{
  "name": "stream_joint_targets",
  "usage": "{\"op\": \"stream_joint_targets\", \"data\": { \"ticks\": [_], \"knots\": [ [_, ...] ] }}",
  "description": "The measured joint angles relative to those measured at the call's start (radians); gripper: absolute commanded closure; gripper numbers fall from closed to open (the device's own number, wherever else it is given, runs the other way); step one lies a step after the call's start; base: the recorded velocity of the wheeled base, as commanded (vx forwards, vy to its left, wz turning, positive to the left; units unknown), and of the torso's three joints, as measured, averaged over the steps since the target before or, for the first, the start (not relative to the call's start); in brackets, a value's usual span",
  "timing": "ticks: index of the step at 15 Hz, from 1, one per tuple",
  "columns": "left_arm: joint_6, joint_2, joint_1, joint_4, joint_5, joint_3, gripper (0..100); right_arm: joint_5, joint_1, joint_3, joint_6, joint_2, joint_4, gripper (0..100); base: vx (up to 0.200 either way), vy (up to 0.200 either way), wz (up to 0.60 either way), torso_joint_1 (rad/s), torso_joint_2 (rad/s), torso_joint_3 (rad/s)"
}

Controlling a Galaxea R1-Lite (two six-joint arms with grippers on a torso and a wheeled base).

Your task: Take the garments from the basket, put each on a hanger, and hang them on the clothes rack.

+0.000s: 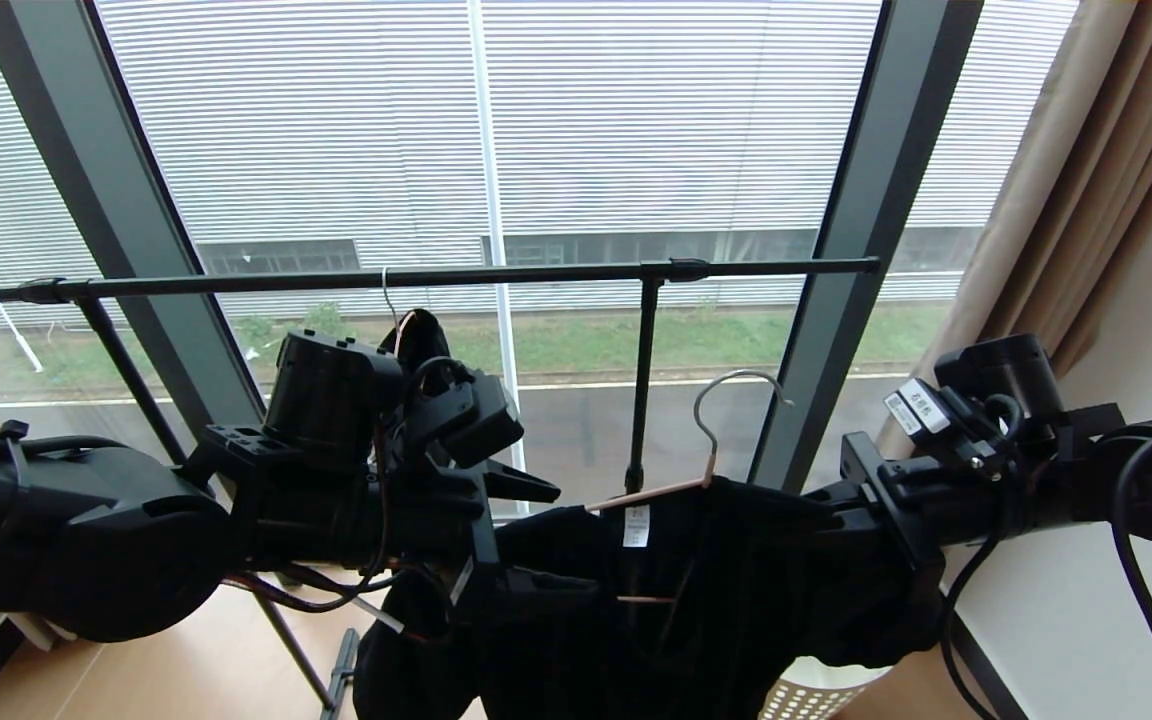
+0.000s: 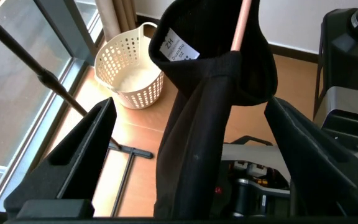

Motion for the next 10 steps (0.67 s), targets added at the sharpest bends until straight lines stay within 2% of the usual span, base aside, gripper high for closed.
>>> {"op": "stream_joint_targets", "data": {
  "ticks": [4, 9, 10],
  "knots": [
    [0.009, -0.001, -0.001, 0.003, -0.005, 0.006, 100, -0.002, -0.001, 0.0, -0.001, -0.002, -0.002, 100, 0.0, 0.0, 0.0, 0.0, 0.0, 0.0],
    [0.006, -0.002, 0.001, 0.001, -0.002, 0.008, 100, -0.029, 0.0, 0.003, -0.045, -0.003, 0.005, 100, 0.0, 0.0, 0.0, 0.0, 0.0, 0.0],
    [0.005, -0.002, 0.001, 0.001, -0.002, 0.008, 100, -0.034, 0.0, 0.008, -0.048, -0.003, 0.002, 0, 0.0, 0.0, 0.0, 0.0, 0.0, 0.0]
  ]
}}
